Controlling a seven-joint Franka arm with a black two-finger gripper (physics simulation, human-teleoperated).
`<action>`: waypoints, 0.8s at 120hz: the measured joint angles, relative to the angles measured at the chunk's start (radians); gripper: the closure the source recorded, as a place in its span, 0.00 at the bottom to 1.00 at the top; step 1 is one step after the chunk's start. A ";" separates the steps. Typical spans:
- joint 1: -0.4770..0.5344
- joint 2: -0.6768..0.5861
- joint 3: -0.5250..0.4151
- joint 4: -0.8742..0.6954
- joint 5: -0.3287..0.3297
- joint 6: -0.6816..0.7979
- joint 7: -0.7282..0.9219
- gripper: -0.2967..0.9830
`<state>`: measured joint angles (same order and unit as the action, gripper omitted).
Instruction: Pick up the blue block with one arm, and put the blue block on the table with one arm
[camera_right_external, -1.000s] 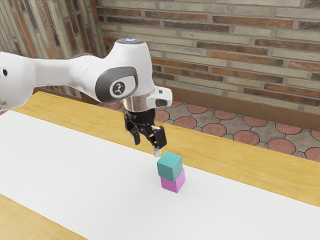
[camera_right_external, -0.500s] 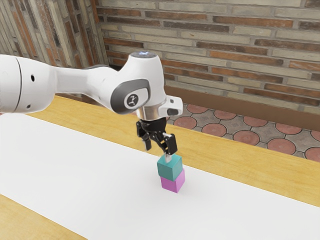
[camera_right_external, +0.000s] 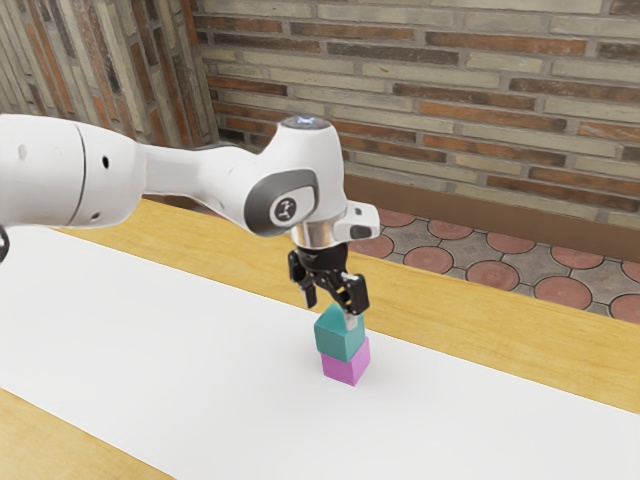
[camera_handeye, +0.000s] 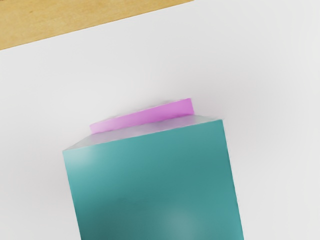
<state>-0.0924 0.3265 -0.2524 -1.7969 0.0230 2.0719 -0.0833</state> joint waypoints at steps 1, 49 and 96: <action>-0.001 0.001 0.000 0.000 0.000 0.000 -0.001 0.23; -0.009 0.058 0.002 0.032 0.001 0.001 -0.023 0.23; -0.018 0.106 0.023 0.049 0.003 0.001 -0.033 0.23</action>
<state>-0.1105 0.4325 -0.2295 -1.7478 0.0259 2.0725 -0.1162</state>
